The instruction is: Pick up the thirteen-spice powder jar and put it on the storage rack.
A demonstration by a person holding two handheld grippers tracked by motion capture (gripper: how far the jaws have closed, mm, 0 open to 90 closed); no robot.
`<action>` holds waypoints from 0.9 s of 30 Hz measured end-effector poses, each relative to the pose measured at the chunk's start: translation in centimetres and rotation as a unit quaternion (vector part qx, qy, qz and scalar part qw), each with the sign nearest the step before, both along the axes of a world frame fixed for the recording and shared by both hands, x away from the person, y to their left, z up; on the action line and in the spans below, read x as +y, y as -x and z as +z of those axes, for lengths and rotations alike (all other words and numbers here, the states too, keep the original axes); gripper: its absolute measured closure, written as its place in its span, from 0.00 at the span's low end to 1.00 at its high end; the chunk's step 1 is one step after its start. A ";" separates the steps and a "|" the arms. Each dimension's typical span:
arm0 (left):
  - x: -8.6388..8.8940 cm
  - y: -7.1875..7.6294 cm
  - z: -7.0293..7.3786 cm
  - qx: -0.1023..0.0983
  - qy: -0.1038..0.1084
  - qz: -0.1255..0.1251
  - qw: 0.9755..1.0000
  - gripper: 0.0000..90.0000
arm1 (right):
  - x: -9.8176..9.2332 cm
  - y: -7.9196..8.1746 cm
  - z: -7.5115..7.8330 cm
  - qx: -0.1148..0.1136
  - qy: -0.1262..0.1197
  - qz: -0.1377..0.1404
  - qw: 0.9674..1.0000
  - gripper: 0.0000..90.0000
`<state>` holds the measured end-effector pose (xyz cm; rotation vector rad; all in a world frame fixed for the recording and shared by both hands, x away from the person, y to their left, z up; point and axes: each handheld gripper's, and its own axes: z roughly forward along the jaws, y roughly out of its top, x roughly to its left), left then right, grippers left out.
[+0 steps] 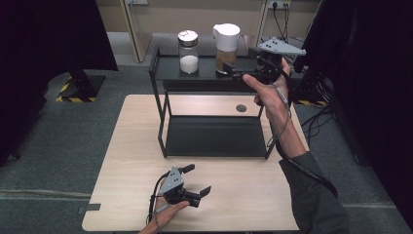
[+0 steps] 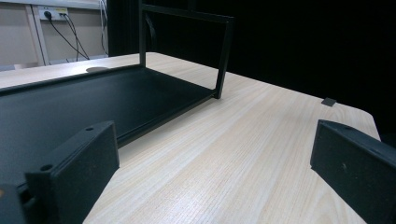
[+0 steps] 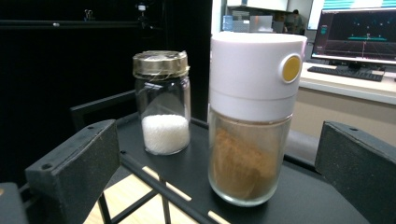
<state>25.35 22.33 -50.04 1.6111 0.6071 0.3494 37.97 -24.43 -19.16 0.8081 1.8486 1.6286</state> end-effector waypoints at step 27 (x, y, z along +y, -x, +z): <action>0.0 0.0 0.0 -0.001 0.000 0.003 1.000 0.00 | -2.6 4.8 -6.0 -0.024 -0.005 0.051 0.998 0.01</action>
